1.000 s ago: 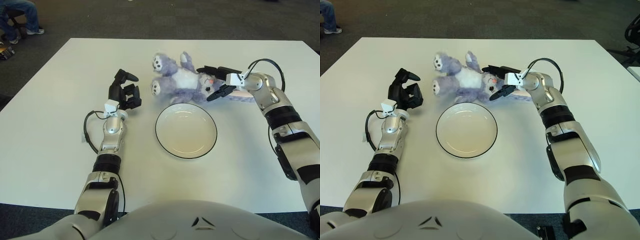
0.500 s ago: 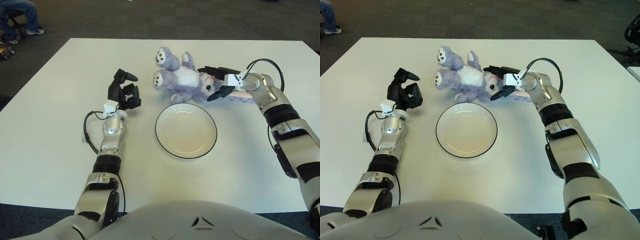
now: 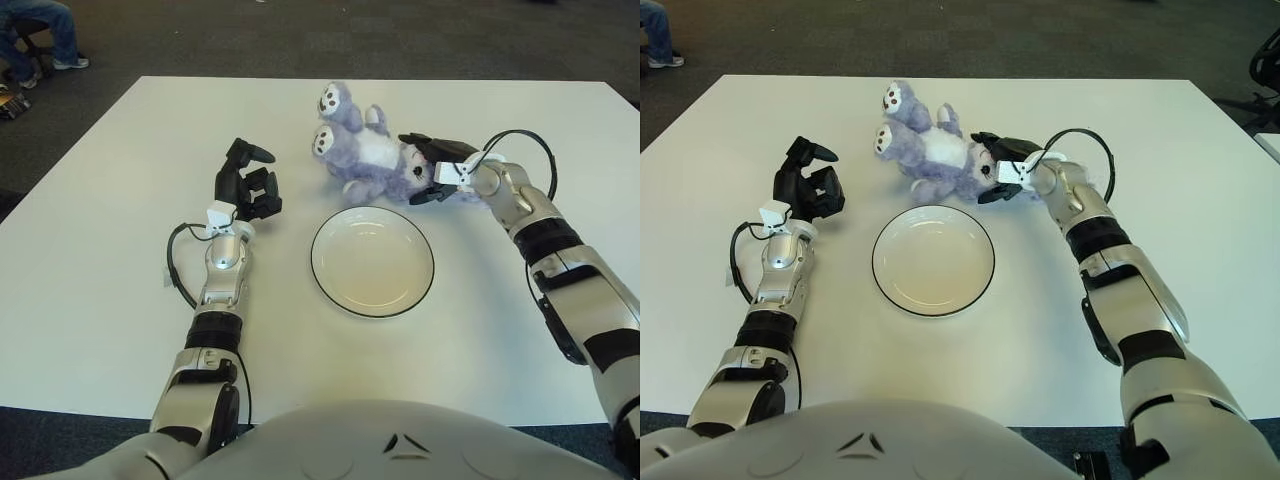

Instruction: Put the doll into the plate.

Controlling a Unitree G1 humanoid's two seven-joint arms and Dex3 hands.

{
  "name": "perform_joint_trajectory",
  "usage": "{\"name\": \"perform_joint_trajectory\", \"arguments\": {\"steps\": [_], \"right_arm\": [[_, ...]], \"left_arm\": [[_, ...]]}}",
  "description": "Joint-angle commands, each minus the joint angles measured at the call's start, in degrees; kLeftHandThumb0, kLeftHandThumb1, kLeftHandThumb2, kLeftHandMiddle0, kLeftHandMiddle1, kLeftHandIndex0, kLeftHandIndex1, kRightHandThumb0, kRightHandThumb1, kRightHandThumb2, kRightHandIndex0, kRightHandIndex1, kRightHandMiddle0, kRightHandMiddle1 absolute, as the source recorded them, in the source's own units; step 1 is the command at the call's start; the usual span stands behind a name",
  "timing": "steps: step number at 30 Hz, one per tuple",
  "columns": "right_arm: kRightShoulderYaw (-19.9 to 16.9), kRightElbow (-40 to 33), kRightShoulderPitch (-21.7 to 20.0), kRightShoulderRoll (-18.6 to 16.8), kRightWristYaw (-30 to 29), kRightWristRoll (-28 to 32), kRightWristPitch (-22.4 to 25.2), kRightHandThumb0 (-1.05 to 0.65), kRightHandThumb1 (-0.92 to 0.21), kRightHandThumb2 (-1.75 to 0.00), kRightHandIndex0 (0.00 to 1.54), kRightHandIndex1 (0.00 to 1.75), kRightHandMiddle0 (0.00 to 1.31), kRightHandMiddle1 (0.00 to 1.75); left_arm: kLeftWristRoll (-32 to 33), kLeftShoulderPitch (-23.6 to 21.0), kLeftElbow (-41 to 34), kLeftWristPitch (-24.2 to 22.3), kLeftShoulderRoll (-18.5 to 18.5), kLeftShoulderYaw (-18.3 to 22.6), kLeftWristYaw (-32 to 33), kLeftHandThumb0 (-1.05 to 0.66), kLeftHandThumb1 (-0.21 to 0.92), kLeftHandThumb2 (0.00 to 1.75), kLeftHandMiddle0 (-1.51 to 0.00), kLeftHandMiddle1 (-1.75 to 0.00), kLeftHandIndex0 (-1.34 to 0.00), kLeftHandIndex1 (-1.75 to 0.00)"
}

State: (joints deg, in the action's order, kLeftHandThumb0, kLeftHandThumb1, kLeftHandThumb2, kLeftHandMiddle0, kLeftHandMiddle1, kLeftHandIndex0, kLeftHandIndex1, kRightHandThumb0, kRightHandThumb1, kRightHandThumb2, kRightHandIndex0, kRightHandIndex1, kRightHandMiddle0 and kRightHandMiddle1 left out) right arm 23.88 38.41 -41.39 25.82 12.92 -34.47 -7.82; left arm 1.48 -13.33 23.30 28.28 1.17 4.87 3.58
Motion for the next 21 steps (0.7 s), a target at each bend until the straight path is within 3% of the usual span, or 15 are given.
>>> {"name": "perform_joint_trajectory", "arguments": {"steps": [1, 3, 9, 21], "right_arm": [[0.2, -1.8, 3.2, -1.2, -1.0, -1.2, 3.7, -0.70, -0.47, -0.58, 0.02, 0.83, 0.00, 0.15], [-0.1, -2.8, 3.8, -1.6, -1.7, -1.1, 5.1, -0.67, -0.45, -0.60, 0.01, 1.03, 0.00, 0.19], [-0.8, -5.0, 5.6, -3.4, -5.5, -1.3, 9.6, -0.62, -0.42, -0.63, 0.00, 1.28, 0.00, 0.20], [-0.9, -5.0, 7.6, -6.7, -14.6, -2.2, 14.0, -0.51, -0.33, -0.74, 0.00, 1.52, 0.00, 0.28]], "left_arm": [[-0.4, 5.9, 2.8, -0.6, -1.9, -0.4, 0.5, -0.42, 0.50, 1.08, -1.14, -1.75, -0.47, -1.75], [-0.5, 5.9, 2.8, -0.7, -1.9, -0.5, 0.6, -0.42, 0.50, 1.08, -1.14, -1.75, -0.47, -1.75], [-0.7, 5.8, 2.9, -0.4, -2.1, -0.7, 0.9, -0.42, 0.50, 1.08, -1.13, -1.75, -0.47, -1.75], [-0.4, 5.4, 3.9, 1.3, -2.8, -1.0, 0.7, -0.43, 0.48, 1.11, -1.18, -1.75, -0.48, -1.75]]}}
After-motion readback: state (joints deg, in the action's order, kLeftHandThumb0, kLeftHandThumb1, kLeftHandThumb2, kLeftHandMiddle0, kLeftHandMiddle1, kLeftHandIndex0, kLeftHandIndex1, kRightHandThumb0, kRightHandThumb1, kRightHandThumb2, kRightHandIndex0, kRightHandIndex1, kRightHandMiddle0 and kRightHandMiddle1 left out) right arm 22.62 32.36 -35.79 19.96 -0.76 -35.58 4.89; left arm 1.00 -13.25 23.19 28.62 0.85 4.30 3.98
